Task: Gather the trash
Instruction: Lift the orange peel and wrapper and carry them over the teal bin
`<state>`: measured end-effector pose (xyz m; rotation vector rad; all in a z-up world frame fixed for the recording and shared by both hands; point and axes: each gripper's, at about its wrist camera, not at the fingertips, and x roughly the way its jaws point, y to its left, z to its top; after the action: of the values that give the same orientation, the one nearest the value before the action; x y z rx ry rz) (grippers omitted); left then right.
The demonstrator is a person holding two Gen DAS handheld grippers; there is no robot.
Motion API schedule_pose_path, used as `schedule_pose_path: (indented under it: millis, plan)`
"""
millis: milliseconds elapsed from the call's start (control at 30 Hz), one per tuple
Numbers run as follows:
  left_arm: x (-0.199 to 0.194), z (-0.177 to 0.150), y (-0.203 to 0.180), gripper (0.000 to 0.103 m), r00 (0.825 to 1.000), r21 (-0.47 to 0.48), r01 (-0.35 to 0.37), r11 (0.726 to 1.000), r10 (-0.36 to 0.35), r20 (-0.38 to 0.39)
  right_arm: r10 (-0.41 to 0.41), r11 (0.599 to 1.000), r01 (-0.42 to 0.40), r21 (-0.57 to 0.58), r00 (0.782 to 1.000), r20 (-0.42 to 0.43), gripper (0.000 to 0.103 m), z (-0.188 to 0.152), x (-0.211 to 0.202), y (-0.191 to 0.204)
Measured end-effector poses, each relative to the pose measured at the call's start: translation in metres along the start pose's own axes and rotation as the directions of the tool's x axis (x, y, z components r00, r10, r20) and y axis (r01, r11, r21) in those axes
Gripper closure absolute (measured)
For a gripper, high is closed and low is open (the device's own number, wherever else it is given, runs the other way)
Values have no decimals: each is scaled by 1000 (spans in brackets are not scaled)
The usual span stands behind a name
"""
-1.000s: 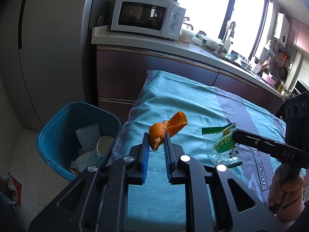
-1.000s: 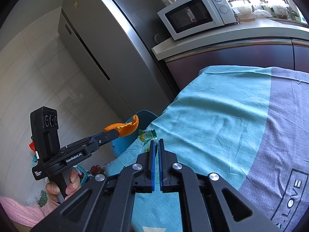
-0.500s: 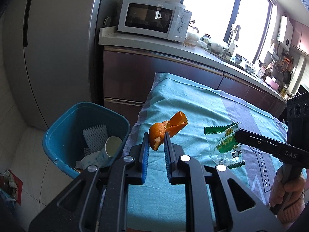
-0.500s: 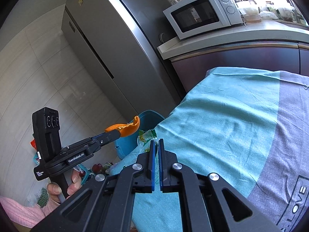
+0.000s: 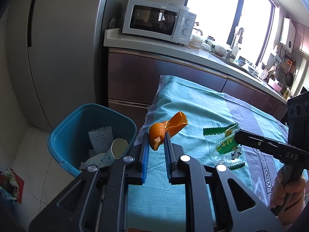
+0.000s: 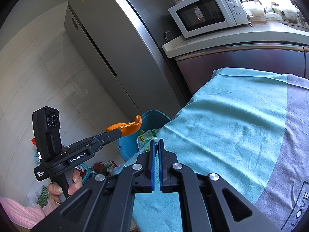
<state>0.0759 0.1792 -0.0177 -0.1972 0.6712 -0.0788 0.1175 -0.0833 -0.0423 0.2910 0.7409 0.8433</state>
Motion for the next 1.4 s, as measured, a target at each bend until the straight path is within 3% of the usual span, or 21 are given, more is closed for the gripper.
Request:
schedule_pose_path:
  millis: [1400]
  plan:
    - [-3, 6, 26, 88, 997, -43, -71, 997, 72, 18, 44, 999, -45, -19, 998, -39, 101, 18, 34, 13]
